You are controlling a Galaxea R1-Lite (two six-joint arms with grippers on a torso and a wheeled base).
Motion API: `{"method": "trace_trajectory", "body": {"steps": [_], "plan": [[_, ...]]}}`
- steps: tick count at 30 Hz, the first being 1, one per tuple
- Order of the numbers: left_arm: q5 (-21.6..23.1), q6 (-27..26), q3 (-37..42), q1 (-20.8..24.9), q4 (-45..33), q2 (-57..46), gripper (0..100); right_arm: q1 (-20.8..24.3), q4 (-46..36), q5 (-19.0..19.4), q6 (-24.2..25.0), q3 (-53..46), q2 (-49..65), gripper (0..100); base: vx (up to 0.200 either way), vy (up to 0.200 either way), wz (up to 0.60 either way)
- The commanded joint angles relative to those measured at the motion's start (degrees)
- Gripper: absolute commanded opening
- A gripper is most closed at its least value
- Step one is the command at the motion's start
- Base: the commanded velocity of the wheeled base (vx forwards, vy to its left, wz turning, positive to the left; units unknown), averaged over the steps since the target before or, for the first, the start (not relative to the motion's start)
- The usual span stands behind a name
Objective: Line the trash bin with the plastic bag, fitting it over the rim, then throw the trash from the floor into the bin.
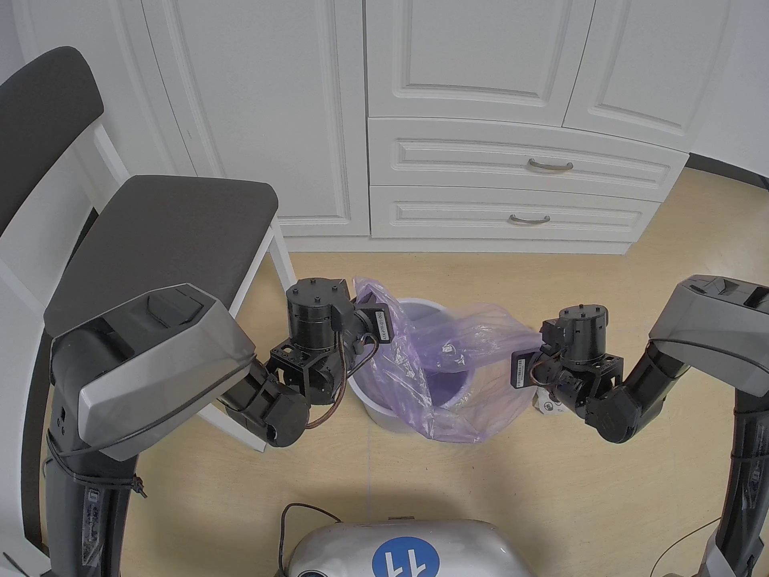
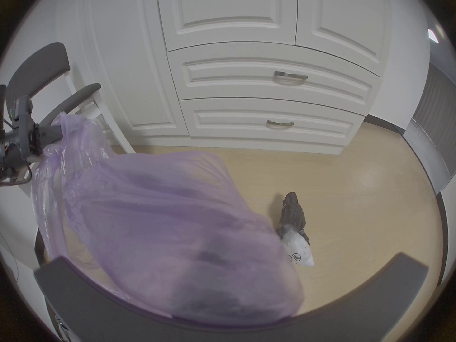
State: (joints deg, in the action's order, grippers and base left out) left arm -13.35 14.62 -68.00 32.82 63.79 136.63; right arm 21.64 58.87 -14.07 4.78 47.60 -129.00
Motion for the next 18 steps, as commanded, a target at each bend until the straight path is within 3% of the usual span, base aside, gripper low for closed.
{"method": "trace_trajectory", "body": {"steps": [1,8,18], "plan": [[0.0,2.9,-1.3,-0.3,-0.5,1.2,0,0.4,0.5,0.3,0.2,1.9,-4.2,0,0.000,0.000,0.00],[-0.7,13.3,-1.3,-0.9,-1.2,1.3,0,-1.2,0.5,0.3,0.3,2.7,-4.1,0,0.000,0.000,0.00],[-1.2,18.7,-9.6,-1.9,-12.9,3.6,0,-1.5,-0.2,0.4,1.3,2.4,2.0,0,0.000,0.000,0.00]]}}
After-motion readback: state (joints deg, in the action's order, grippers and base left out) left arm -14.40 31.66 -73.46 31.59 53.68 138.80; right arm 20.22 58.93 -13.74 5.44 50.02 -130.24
